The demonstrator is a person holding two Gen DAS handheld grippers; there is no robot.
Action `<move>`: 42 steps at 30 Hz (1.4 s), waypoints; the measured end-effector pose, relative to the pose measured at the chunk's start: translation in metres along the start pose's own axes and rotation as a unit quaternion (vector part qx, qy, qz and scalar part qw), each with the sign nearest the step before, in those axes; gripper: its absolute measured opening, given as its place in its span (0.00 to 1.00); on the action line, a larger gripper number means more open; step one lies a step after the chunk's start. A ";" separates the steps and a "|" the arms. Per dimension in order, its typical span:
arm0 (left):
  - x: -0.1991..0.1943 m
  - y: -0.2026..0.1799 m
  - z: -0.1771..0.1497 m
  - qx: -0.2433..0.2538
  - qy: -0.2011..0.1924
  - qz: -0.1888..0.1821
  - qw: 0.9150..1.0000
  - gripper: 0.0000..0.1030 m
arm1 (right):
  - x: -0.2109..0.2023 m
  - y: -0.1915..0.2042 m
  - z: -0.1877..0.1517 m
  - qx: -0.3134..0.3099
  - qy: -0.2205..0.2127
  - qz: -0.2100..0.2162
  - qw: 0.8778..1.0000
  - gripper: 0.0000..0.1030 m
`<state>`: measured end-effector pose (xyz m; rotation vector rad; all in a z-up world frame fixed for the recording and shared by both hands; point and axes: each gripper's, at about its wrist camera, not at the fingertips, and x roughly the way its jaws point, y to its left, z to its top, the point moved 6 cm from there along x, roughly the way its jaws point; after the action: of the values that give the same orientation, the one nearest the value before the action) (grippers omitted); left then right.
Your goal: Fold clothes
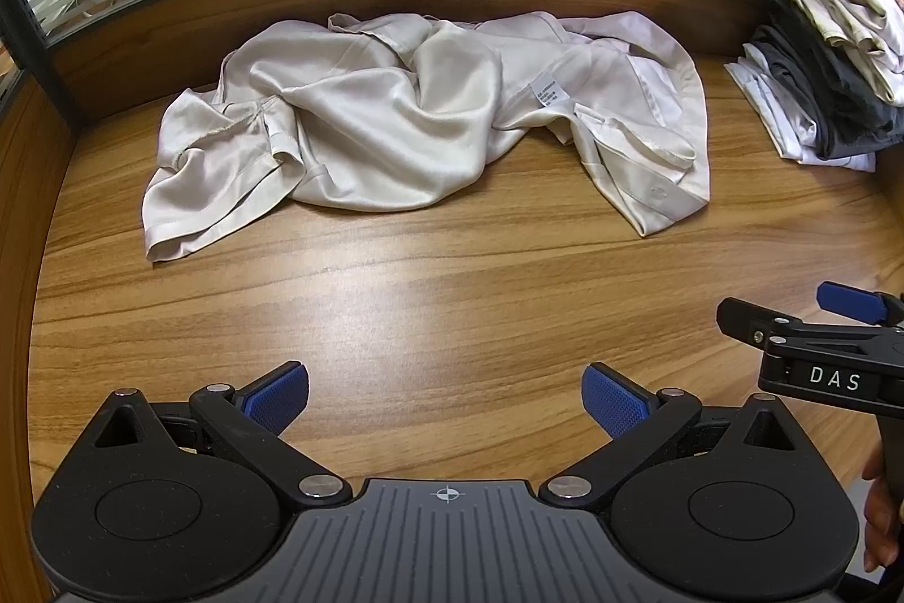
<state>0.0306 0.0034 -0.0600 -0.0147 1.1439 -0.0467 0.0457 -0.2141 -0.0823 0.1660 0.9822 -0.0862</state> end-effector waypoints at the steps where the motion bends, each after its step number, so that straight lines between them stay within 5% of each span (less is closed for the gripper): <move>1: 0.000 0.000 0.000 0.000 0.000 0.000 1.000 1.00 | 0.000 0.000 0.000 0.000 0.000 0.000 1.000 0.99; 42: 0.004 0.004 -0.002 -0.010 0.010 -0.001 1.000 1.00 | 0.010 0.003 0.004 -0.005 0.009 0.001 1.000 0.99</move>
<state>0.0300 0.0068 -0.0645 -0.0335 1.1638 -0.0370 0.0552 -0.2121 -0.0880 0.1596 1.0010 -0.0785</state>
